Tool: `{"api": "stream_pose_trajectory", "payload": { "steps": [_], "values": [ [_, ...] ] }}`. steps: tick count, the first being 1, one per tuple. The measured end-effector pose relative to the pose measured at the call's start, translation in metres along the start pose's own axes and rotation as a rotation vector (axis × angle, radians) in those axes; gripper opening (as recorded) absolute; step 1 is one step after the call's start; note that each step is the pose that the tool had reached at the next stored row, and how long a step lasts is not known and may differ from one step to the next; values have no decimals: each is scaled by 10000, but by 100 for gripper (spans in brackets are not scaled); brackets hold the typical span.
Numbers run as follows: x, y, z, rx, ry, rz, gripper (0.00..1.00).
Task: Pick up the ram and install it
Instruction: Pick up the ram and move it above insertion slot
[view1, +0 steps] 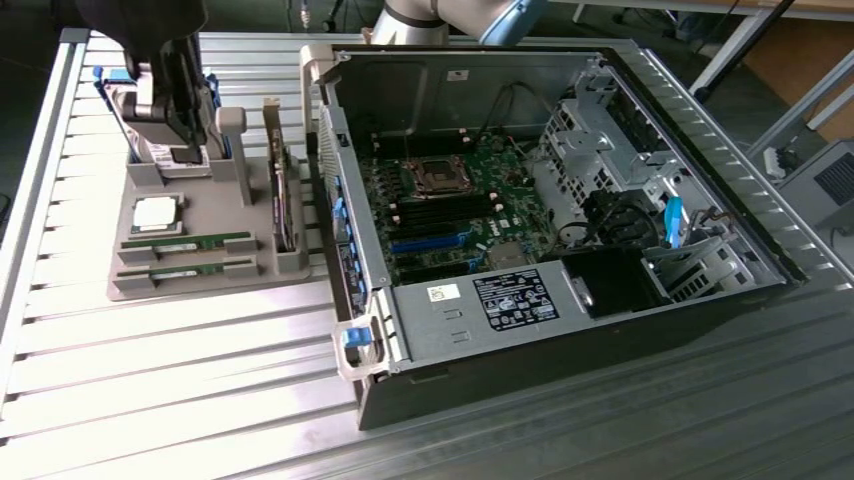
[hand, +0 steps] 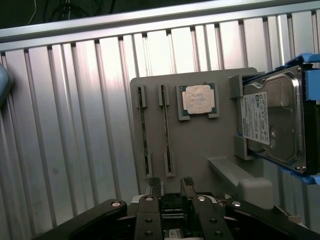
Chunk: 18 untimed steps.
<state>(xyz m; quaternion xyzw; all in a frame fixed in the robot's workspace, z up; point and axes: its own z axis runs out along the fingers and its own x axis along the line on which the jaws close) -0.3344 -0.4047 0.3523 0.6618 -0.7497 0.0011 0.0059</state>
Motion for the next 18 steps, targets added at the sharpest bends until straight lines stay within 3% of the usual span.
{"api": "stream_pose_trajectory", "payload": {
  "steps": [18],
  "values": [
    [1, 10, 107, 0, 0, -1, 29]
  ]
}}
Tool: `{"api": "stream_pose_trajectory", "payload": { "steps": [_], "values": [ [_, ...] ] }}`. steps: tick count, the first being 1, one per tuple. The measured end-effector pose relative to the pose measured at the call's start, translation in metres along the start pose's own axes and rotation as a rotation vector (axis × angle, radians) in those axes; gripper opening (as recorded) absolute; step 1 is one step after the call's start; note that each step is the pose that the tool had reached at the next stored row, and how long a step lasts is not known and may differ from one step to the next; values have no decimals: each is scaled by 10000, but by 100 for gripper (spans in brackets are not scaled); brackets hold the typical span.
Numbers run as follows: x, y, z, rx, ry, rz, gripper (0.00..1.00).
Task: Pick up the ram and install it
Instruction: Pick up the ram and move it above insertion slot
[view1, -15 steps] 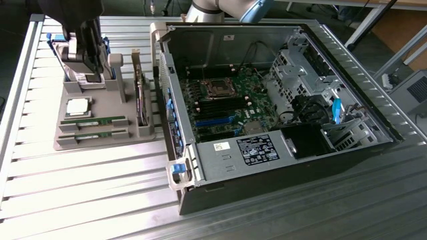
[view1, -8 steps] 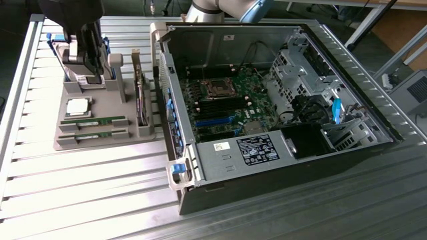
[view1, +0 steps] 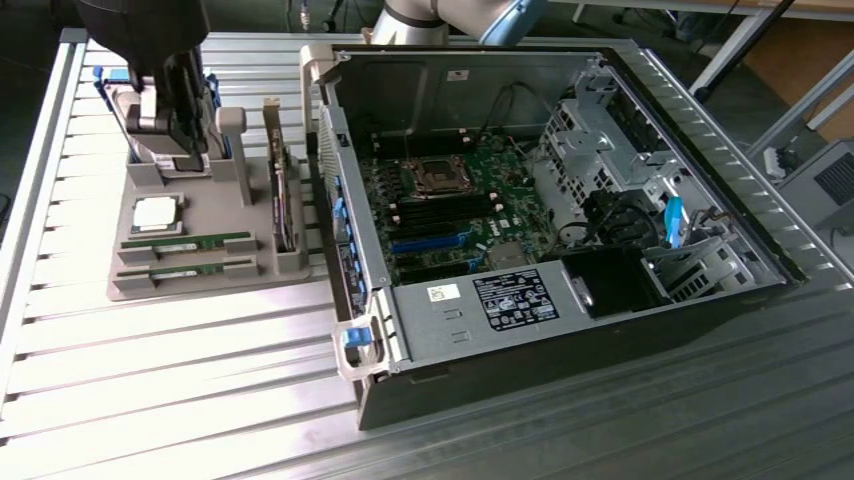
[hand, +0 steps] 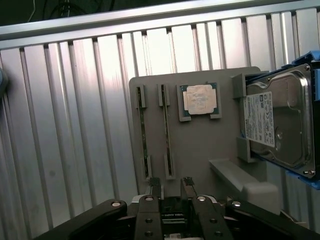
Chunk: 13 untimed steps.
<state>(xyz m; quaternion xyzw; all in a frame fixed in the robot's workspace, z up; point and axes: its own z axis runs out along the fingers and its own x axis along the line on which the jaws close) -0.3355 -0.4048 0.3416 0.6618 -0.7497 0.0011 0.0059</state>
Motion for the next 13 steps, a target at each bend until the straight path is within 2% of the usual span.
{"api": "stream_pose_trajectory", "payload": {
  "steps": [13],
  "values": [
    [21, 25, 92, 0, 0, 0, 29]
  ]
}}
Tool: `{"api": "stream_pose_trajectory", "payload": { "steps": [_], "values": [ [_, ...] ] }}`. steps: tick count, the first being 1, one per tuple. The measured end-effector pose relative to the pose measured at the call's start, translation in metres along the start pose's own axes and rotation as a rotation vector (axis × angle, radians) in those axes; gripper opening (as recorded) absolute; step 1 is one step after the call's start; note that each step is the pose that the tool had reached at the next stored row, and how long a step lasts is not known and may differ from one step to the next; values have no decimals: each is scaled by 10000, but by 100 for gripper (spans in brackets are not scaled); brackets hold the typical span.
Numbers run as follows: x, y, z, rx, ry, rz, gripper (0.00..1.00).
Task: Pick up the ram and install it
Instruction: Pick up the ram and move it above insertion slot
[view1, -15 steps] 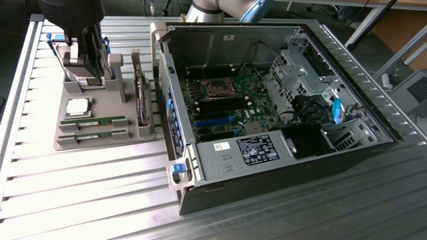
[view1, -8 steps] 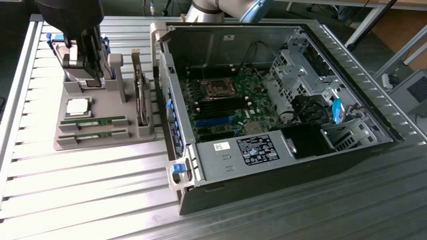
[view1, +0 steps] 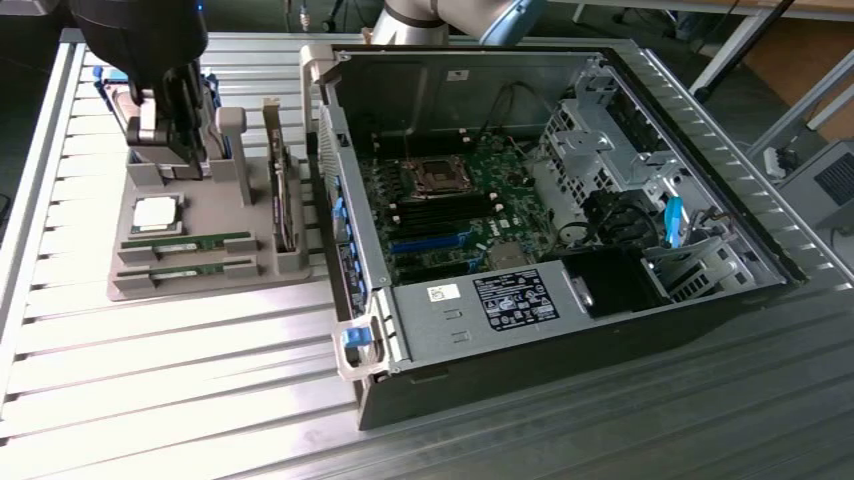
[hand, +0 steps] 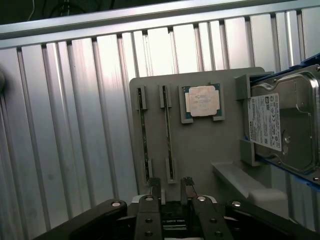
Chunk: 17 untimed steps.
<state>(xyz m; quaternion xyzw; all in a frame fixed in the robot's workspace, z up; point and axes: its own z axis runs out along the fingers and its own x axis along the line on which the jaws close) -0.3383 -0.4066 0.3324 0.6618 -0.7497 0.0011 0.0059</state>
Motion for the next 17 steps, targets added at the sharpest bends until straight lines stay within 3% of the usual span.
{"api": "stream_pose_trajectory", "payload": {
  "steps": [17],
  "values": [
    [0, 2, 115, 1, -1, 0, 29]
  ]
}}
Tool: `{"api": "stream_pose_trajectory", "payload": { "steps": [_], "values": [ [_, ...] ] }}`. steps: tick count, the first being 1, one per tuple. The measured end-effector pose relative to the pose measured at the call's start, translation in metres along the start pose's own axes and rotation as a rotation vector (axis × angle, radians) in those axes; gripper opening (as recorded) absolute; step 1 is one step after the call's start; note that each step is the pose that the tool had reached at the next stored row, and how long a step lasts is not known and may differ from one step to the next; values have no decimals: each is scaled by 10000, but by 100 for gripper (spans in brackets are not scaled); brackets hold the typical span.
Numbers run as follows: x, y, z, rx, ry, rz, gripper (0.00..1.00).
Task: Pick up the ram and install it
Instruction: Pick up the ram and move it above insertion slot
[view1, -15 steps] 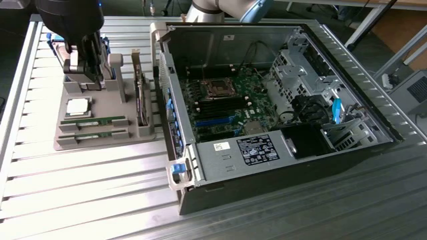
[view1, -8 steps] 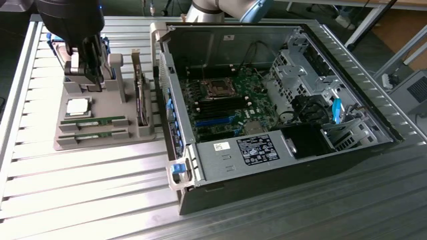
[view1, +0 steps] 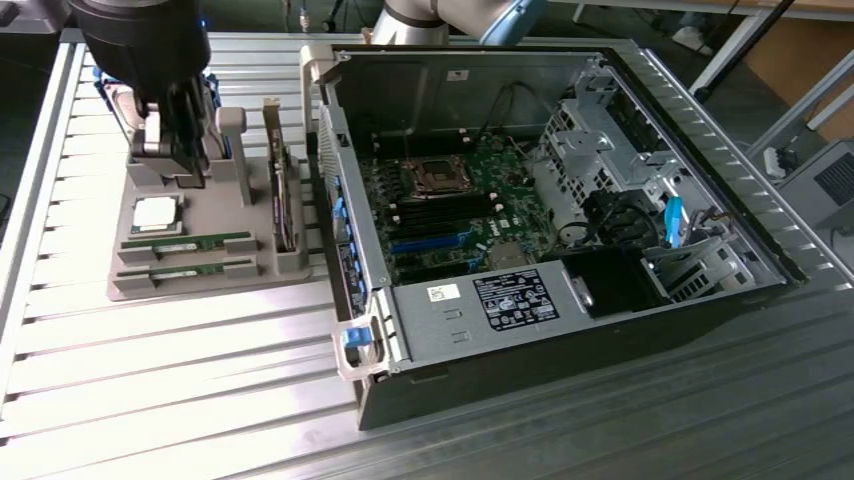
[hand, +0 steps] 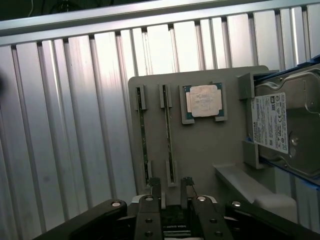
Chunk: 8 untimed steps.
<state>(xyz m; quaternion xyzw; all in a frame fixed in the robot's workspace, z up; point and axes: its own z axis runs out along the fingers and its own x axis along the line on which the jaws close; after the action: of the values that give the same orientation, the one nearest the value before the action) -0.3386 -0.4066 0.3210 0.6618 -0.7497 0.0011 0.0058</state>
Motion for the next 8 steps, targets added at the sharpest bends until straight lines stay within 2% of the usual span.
{"api": "stream_pose_trajectory", "payload": {
  "steps": [8],
  "values": [
    [18, 14, 59, 0, -1, 0, 29]
  ]
}}
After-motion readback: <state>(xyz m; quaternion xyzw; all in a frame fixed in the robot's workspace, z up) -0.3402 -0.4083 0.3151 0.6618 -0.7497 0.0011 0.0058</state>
